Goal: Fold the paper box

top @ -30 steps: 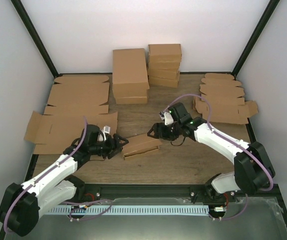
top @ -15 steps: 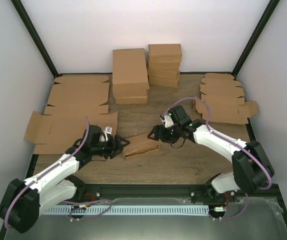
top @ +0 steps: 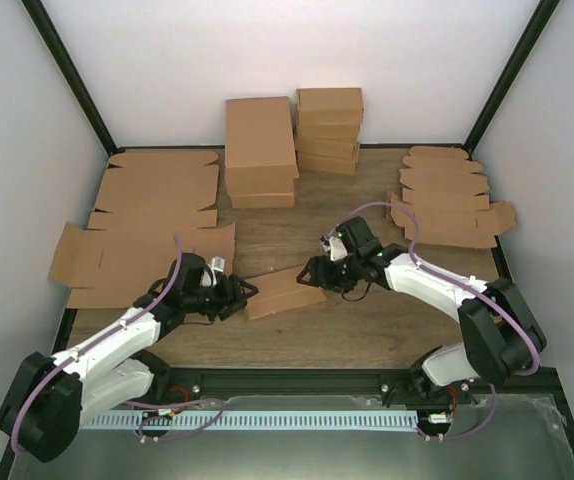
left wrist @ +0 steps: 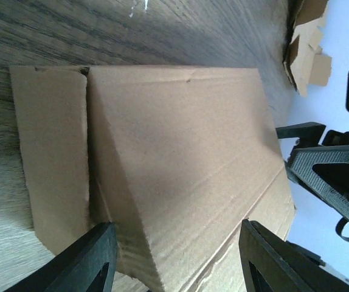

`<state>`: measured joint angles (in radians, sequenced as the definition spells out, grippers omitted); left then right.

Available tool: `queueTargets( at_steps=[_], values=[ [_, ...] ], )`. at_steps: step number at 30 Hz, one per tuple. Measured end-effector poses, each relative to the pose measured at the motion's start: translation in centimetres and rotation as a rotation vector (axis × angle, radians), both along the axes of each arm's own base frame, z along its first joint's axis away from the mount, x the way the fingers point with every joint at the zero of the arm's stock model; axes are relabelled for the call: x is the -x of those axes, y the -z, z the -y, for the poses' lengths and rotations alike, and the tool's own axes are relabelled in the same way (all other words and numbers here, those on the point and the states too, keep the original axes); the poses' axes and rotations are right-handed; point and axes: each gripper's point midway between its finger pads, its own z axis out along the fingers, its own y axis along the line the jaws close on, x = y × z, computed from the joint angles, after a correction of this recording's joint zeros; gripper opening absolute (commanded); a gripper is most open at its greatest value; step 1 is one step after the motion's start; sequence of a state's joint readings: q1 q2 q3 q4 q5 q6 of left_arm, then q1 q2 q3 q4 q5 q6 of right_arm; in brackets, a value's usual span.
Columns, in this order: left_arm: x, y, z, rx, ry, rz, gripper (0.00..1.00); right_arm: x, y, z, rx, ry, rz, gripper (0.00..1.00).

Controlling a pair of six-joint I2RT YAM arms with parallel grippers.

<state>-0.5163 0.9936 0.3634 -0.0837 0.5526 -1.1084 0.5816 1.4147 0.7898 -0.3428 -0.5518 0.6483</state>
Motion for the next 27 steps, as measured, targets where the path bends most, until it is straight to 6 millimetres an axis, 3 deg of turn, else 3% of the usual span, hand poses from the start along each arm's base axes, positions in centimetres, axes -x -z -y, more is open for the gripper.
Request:
queueTargets(
  at_steps=[6, 13, 18, 27],
  values=[
    [0.3, 0.6, -0.7, -0.075, 0.021, 0.007, 0.52, -0.3, 0.9, 0.9, 0.063, 0.015, 0.024, 0.47],
    [0.5, 0.9, -1.4, -0.146, 0.04, 0.024, 0.48, -0.4, 1.5, 1.6, 0.111, 0.009, 0.053, 0.45],
    [0.4, 1.3, -1.7, -0.171, 0.04, 0.031, 0.44, -0.6, 1.7, 2.0, 0.133, 0.005, 0.077, 0.36],
    [0.8, 4.1, -1.9, -0.203, 0.053, -0.017, 0.35, 0.6, 3.7, 2.5, 0.139, -0.013, 0.046, 0.28]
  ],
)
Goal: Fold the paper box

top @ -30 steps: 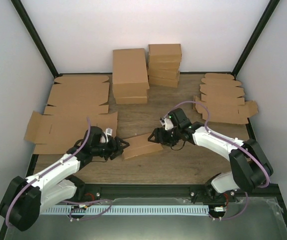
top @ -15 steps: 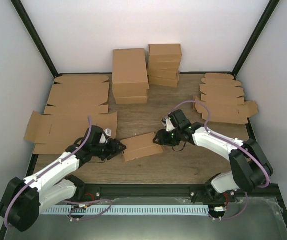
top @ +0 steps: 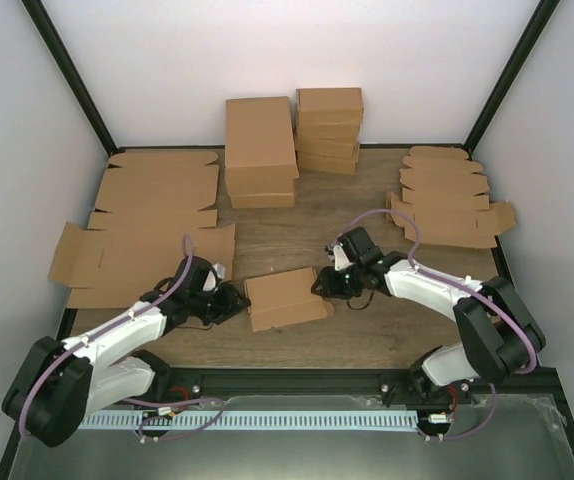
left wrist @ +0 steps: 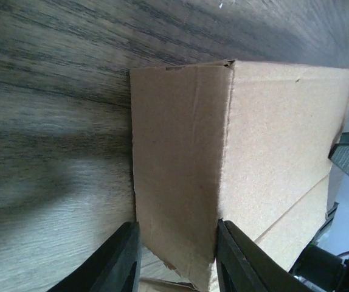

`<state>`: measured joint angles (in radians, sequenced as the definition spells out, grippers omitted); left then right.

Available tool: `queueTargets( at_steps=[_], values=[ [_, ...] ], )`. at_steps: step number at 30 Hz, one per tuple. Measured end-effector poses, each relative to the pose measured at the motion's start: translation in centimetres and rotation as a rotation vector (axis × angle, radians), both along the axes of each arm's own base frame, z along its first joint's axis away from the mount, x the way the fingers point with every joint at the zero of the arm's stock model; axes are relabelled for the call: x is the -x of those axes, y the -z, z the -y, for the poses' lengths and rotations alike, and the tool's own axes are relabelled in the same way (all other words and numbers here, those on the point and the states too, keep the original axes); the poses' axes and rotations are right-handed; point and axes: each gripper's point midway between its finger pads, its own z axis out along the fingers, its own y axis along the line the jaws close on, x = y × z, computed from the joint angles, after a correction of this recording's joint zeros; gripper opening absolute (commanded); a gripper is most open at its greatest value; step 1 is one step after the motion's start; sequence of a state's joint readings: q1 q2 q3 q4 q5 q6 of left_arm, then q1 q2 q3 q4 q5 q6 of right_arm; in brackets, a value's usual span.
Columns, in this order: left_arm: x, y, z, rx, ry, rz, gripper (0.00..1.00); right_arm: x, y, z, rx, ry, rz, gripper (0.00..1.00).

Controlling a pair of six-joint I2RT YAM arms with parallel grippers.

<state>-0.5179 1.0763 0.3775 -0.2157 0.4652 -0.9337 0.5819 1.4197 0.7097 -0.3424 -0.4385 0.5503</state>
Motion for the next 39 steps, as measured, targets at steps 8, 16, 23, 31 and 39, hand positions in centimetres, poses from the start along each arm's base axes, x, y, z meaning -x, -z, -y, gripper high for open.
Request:
queueTargets(
  at_steps=[8, 16, 23, 31, 39],
  values=[
    [-0.3, 0.2, 0.5, 0.019, 0.012, 0.011, 0.33, 0.0, -0.2, -0.5, -0.029, -0.013, 0.003, 0.27],
    [-0.3, 0.0, 1.0, 0.056, 0.021, 0.009, 0.34, 0.5, -0.4, -0.8, -0.058, -0.035, -0.012, 0.29],
    [0.5, -0.5, 1.1, 0.077, 0.034, -0.016, 0.34, 1.2, -1.7, -0.8, -0.091, -0.053, -0.011, 0.3],
    [1.3, -1.3, 1.1, 0.095, 0.049, -0.026, 0.33, 4.1, -3.1, -0.4, -0.161, -0.056, -0.051, 0.32],
    [0.1, -0.5, 1.6, 0.042, 0.071, -0.059, 0.35, 7.4, -0.9, -0.3, -0.129, -0.059, -0.169, 0.38]
  ],
)
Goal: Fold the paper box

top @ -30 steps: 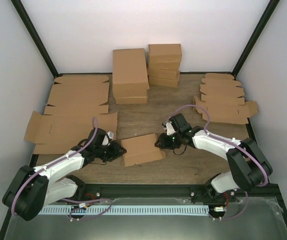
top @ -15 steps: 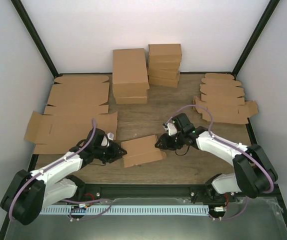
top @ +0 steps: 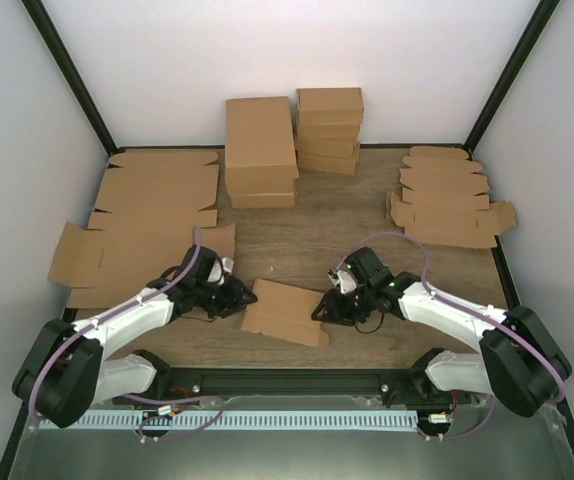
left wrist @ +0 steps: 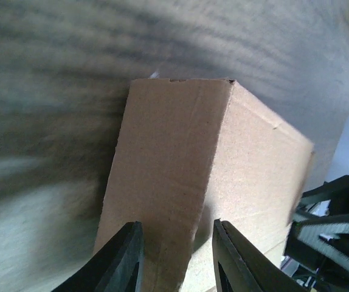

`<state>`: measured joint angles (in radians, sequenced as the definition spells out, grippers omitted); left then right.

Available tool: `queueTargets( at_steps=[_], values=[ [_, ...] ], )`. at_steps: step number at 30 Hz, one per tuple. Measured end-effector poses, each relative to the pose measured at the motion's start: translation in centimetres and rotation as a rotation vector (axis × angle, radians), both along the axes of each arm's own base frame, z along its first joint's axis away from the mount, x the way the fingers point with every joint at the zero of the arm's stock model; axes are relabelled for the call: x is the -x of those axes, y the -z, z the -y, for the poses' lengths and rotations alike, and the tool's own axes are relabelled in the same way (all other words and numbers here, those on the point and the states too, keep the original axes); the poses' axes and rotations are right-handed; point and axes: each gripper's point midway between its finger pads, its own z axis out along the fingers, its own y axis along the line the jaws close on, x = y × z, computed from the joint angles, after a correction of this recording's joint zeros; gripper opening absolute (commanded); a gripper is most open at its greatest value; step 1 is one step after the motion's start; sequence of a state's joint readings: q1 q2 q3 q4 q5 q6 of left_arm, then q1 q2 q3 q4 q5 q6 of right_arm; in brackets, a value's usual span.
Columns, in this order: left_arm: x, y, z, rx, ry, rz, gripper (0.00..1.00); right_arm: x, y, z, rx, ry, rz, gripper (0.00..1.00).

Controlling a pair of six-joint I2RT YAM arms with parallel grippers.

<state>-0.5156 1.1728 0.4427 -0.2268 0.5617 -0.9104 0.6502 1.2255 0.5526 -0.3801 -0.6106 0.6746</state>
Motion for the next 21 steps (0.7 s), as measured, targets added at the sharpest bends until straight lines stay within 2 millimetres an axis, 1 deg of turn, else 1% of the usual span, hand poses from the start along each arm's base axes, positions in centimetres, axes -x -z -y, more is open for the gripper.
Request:
queueTargets(
  at_steps=[3, 5, 6, 7, 8, 10, 11, 13, 15, 19, 21],
  values=[
    [-1.7, -1.1, 0.5, -0.017, 0.02, 0.063, 0.34, 0.0, 0.1, 0.1, 0.007, 0.008, -0.004, 0.44],
    [-2.9, -1.3, 0.8, -0.036, 0.034, 0.099, 0.32, 0.0, 0.1, 0.0, 0.006, 0.005, -0.001, 0.48],
    [-3.3, -1.2, 1.0, -0.044, 0.043, 0.105, 0.32, 0.0, 0.1, 0.0, 0.006, 0.005, -0.001, 0.52],
    [-3.9, -1.0, 1.3, -0.054, 0.057, 0.107, 0.33, 0.0, 0.1, 0.0, 0.006, -0.003, 0.004, 0.59],
    [-4.5, -0.6, 1.6, -0.063, 0.07, 0.106, 0.36, 0.1, 0.1, 0.0, 0.006, -0.009, 0.011, 0.67],
    [-5.4, 0.1, 2.1, -0.081, 0.099, 0.108, 0.44, -0.1, -0.1, 0.0, 0.012, -0.019, 0.027, 0.8],
    [-5.6, 0.3, 2.2, -0.087, 0.114, 0.115, 0.49, -0.2, -0.1, 0.1, 0.02, -0.017, 0.038, 0.84],
    [-5.9, 0.3, 2.4, -0.1, 0.135, 0.136, 0.56, -1.0, -0.4, 0.2, 0.039, -0.01, 0.078, 0.88],
    [-6.4, -0.2, 2.4, -0.117, 0.149, 0.171, 0.62, -2.0, -0.9, 0.5, 0.052, 0.007, 0.114, 0.9],
    [-7.3, -2.0, 2.0, -0.146, 0.147, 0.253, 0.76, -4.3, -1.5, 1.7, 0.088, 0.059, 0.189, 0.91],
    [-7.4, -3.0, 1.6, -0.157, 0.137, 0.293, 0.8, -5.1, -1.9, 2.1, 0.101, 0.07, 0.226, 0.91]
  ],
)
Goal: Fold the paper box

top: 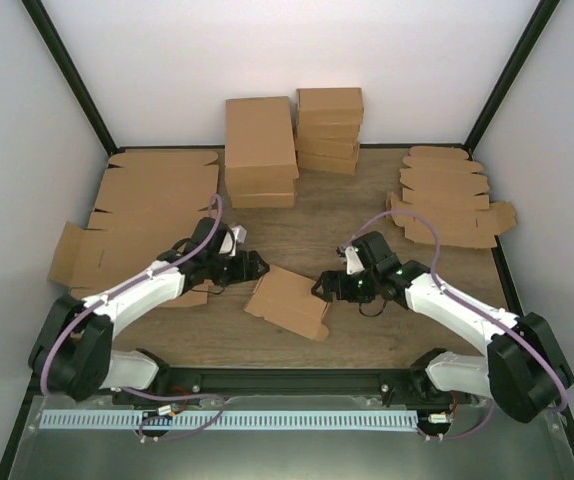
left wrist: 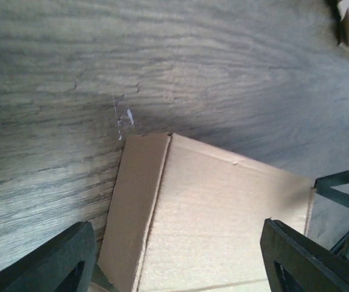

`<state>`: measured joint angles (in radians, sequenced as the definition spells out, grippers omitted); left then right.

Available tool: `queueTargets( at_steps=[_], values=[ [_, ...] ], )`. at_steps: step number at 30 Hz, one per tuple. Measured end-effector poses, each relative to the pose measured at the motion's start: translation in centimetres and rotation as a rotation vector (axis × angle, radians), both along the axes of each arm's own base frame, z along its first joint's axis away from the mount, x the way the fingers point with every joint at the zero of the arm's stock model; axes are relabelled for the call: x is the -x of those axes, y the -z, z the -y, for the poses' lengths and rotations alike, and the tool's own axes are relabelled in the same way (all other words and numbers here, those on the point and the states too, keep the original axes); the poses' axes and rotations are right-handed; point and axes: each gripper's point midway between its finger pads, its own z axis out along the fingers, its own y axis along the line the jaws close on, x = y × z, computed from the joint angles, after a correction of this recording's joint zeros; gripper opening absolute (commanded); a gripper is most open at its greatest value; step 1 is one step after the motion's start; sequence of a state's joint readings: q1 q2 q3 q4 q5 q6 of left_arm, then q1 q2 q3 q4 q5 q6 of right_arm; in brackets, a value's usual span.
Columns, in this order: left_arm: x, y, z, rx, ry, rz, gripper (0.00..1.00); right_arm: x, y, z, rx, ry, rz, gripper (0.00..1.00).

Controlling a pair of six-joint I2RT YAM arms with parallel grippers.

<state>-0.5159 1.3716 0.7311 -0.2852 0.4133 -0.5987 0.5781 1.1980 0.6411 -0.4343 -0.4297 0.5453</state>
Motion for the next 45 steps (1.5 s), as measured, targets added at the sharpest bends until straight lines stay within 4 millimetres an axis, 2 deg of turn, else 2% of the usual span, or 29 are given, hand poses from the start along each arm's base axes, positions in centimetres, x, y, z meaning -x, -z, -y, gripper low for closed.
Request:
queueTargets(
  at_steps=[5, 10, 13, 18, 19, 27, 36, 45],
  values=[
    [0.6, -3.2, -0.9, 0.014, -0.004, 0.097, 0.83, -1.8, -1.8, -0.3, -0.005, -0.033, 0.103, 0.86],
    [2.8, -5.4, -1.5, 0.066, 0.017, 0.169, 0.82, -3.3, -3.8, -1.6, -0.079, -0.088, 0.195, 0.68],
    [4.6, -5.0, -1.3, 0.101, 0.04, 0.157, 0.81, -3.6, -4.1, -2.7, -0.145, -0.129, 0.196, 0.47],
    [8.2, -3.9, -0.2, 0.146, 0.107, 0.112, 0.81, -3.8, -3.4, -4.6, -0.253, -0.192, 0.139, 0.05],
    [8.6, -4.1, 0.0, 0.155, 0.12, 0.114, 0.81, -3.8, -3.2, -4.9, -0.275, -0.201, 0.123, 0.01],
    [9.2, -6.3, 1.2, 0.224, 0.153, 0.175, 0.81, -3.6, -3.1, -6.0, -0.394, -0.261, 0.081, 0.01],
    [9.1, -6.7, 1.4, 0.239, 0.157, 0.187, 0.8, -3.3, -0.5, -5.5, -0.439, -0.256, -0.014, 0.01],
    [9.5, -6.8, 1.7, 0.25, 0.176, 0.182, 0.79, -4.1, 1.0, -4.4, -0.449, -0.222, -0.062, 0.01]
  ],
)
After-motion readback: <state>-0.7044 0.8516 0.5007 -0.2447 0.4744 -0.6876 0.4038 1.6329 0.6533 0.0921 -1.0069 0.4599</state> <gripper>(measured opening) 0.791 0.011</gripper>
